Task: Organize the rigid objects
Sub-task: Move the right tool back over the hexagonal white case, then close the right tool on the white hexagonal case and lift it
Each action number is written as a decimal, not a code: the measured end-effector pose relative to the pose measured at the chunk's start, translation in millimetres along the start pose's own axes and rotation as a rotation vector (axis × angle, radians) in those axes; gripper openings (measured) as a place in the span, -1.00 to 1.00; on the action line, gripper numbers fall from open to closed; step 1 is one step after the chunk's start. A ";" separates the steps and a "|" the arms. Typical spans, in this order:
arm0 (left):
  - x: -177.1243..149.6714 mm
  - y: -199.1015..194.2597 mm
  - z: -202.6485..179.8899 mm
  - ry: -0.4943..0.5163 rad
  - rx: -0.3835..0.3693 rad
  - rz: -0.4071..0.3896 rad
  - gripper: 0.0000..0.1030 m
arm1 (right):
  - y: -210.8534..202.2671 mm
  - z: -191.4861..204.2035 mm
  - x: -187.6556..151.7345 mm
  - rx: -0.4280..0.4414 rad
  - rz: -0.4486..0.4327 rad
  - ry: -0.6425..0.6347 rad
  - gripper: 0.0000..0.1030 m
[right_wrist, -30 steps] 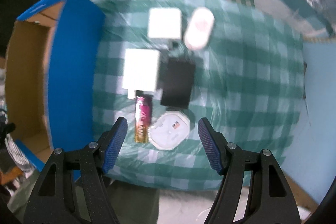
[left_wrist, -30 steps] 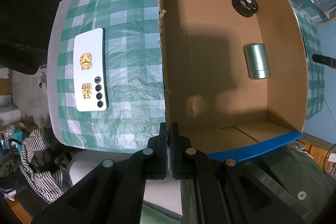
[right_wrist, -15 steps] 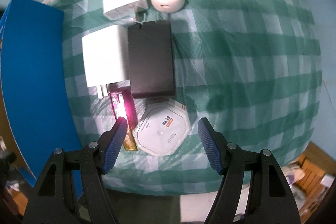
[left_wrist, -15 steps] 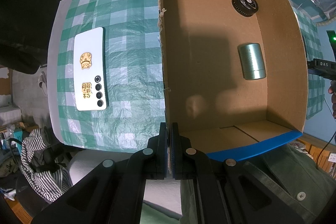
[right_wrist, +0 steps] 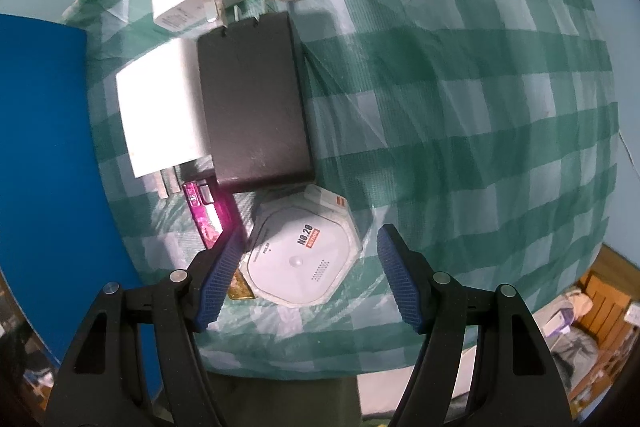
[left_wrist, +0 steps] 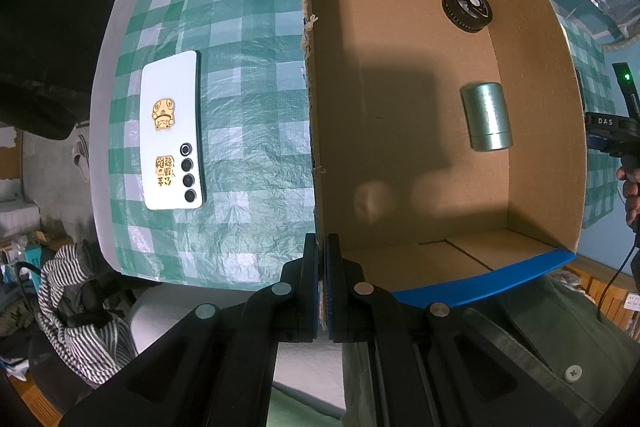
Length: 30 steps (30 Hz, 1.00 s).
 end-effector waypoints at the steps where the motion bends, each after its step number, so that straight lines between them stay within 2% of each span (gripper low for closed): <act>1: 0.0 0.0 0.2 0.000 0.000 0.001 -0.94 | 1.9 -0.3 -1.0 0.001 0.004 0.003 0.35; 6: -0.9 0.2 -0.4 0.000 0.000 0.001 -0.94 | 10.6 -3.4 -5.1 -0.008 0.005 -0.007 0.35; 8: -1.0 0.1 -0.5 -0.001 -0.001 0.001 -0.94 | 11.4 0.3 -5.6 -0.009 0.006 -0.026 0.23; 10: -1.3 0.8 -0.8 0.000 0.000 0.001 -0.94 | 14.1 3.1 -10.4 -0.024 -0.001 -0.059 0.22; 16: -2.3 1.6 -1.2 0.000 -0.001 0.003 -0.94 | 16.0 22.7 -19.9 -0.118 -0.056 -0.315 0.21; 19: -3.0 2.4 -0.8 0.001 0.000 0.003 -0.94 | 18.4 30.1 -24.1 -0.142 -0.085 -0.392 0.18; 25: -3.4 2.9 -1.5 0.002 0.000 0.003 -0.94 | 30.0 26.7 -25.9 -0.127 -0.050 -0.336 0.19; 30: -3.2 3.1 -1.4 0.002 0.000 0.003 -0.94 | 35.3 27.4 -27.2 -0.127 -0.064 -0.318 0.13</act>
Point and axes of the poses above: each gripper's, at about its wrist camera, not at the fingertips, and y roughly the way its jaws point, z to its left, x to its top, the point moved 7 cm from there along y, roughly the way its jaws point, and after that the axes turned 7 degrees about y, right-handed, at the moved point
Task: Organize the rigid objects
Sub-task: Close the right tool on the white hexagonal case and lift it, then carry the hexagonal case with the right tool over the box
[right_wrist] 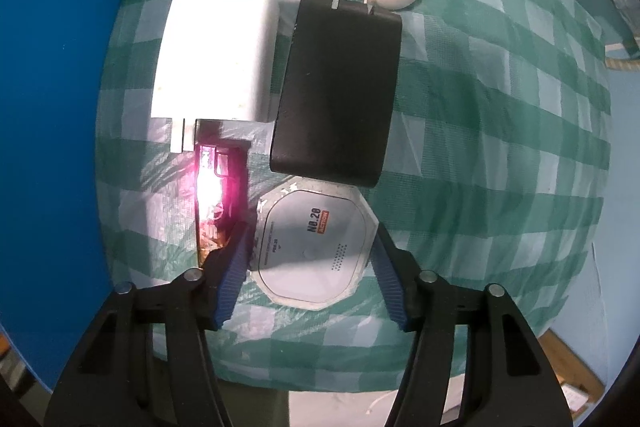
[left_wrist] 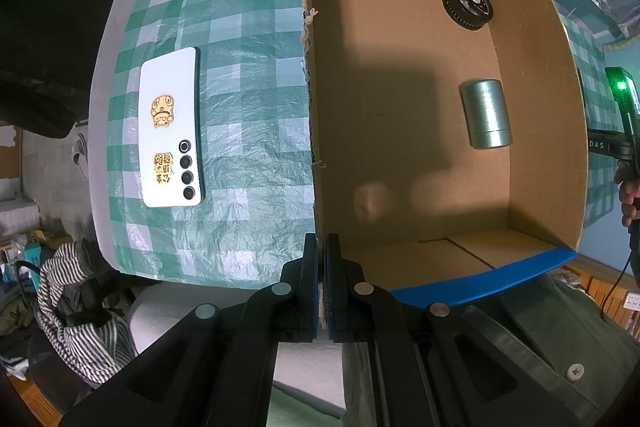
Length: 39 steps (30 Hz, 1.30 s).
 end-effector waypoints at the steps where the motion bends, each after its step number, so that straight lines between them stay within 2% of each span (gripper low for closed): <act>1: -0.1 0.1 -0.1 0.001 0.000 0.000 -0.94 | -0.1 -1.8 -0.9 0.000 -0.001 -0.004 0.12; 9: 0.6 0.6 0.3 0.007 0.002 0.002 -0.94 | -16.1 -16.8 1.8 0.017 0.001 -0.005 0.10; 18: 1.2 1.0 0.9 0.007 0.002 0.002 -0.94 | -47.2 -16.7 -0.6 0.037 -0.028 -0.044 0.10; 31: 1.8 1.0 0.9 0.008 0.004 0.002 -0.94 | -117.5 18.4 17.9 0.063 -0.115 -0.146 0.10; 39: 1.8 0.7 1.0 0.009 0.005 0.002 -0.94 | -153.6 57.4 25.6 0.087 -0.173 -0.218 0.10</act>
Point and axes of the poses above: each gripper's, at about its wrist camera, not at the fingertips, and y roughly the way its jaws point, z to its left, x to its top, the point moved 7 cm from there along y, roughly the way its jaws point, and after that the axes turned 7 degrees about y, right-handed, at the moved point
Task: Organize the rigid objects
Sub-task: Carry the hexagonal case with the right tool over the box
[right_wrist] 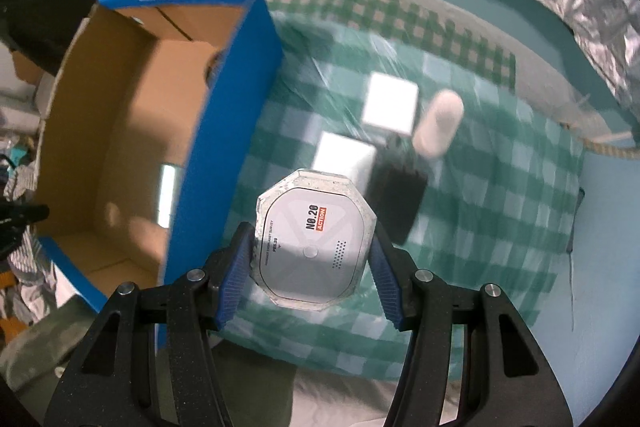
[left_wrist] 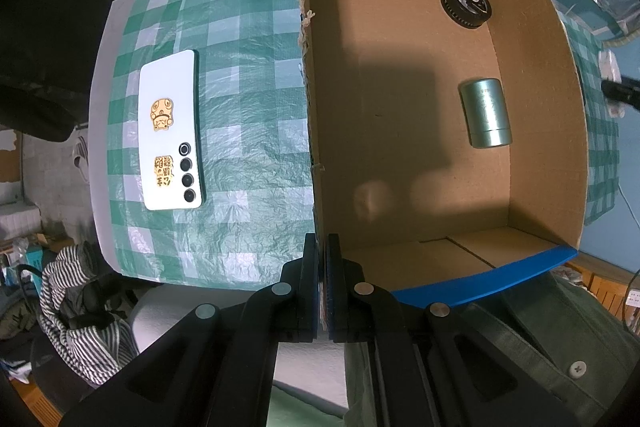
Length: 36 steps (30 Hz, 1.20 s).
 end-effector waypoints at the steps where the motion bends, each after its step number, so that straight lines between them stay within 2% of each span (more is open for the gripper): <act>1: -0.2 -0.2 -0.3 0.000 0.000 0.001 -0.94 | -2.5 4.1 3.0 0.004 -0.006 -0.011 0.10; 16: -0.2 -0.2 -0.3 0.000 0.000 0.000 -0.94 | -15.5 76.1 45.3 0.035 -0.045 -0.155 0.10; 36: 1.3 -1.6 -0.7 0.003 0.005 0.000 -0.94 | 22.7 117.7 61.4 0.031 0.025 -0.250 0.10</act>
Point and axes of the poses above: each gripper's, at about its wrist camera, not at the fingertips, and y roughly the way its jaws point, z to its left, x to its top, the point moved 7 cm from there along y, roughly the way its jaws point, and after that the axes turned 7 degrees about y, right-handed, at the moved point
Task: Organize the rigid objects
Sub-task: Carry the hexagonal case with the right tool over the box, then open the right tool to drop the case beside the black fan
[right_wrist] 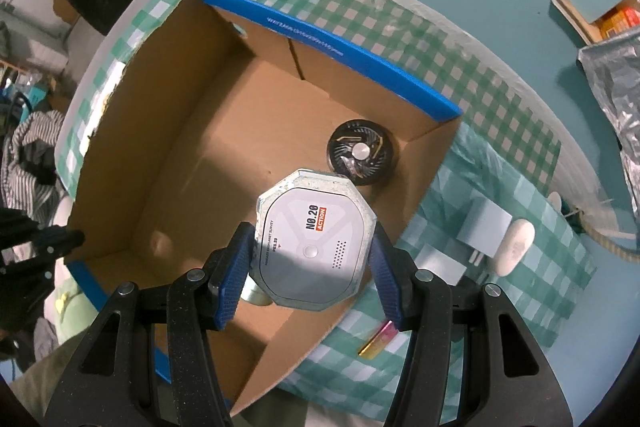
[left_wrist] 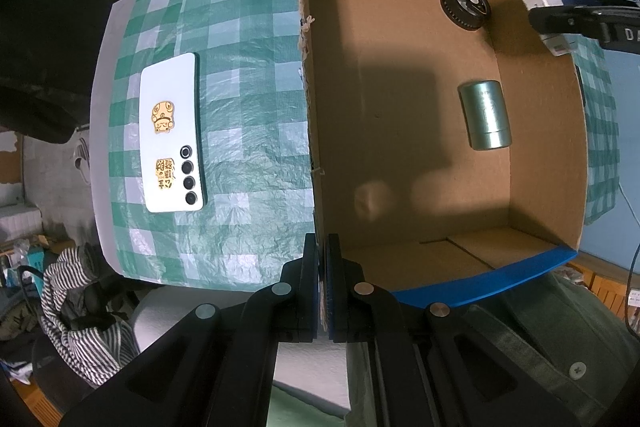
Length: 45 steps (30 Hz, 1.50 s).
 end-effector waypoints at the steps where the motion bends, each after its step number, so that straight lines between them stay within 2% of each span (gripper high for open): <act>1: 0.2 0.1 0.2 0.000 0.000 0.000 -0.94 | 2.6 1.2 0.5 0.001 0.005 -0.004 0.10; 18: -0.2 1.0 0.0 0.003 -0.002 0.002 -0.94 | 31.8 6.3 0.1 -0.011 0.062 -0.014 0.11; 26: -2.0 1.1 -1.3 0.009 0.000 0.001 -0.94 | 31.0 0.2 1.9 -0.010 0.039 0.008 0.11; 33: -2.2 1.1 -1.6 0.013 0.003 0.001 -0.94 | 16.0 -0.1 1.2 0.007 0.013 0.023 0.11; 45: -1.8 1.2 -1.0 0.024 0.004 0.003 -0.94 | -34.2 -15.5 -12.2 0.044 -0.075 0.088 0.17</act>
Point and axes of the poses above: each gripper's, at about its wrist camera, not at the fingertips, and y roughly the way its jaws point, z to its left, x to its top, the point moved 7 cm from there along y, roughly the way its jaws point, and after that the axes turned 7 degrees about y, right-handed, at the moved point
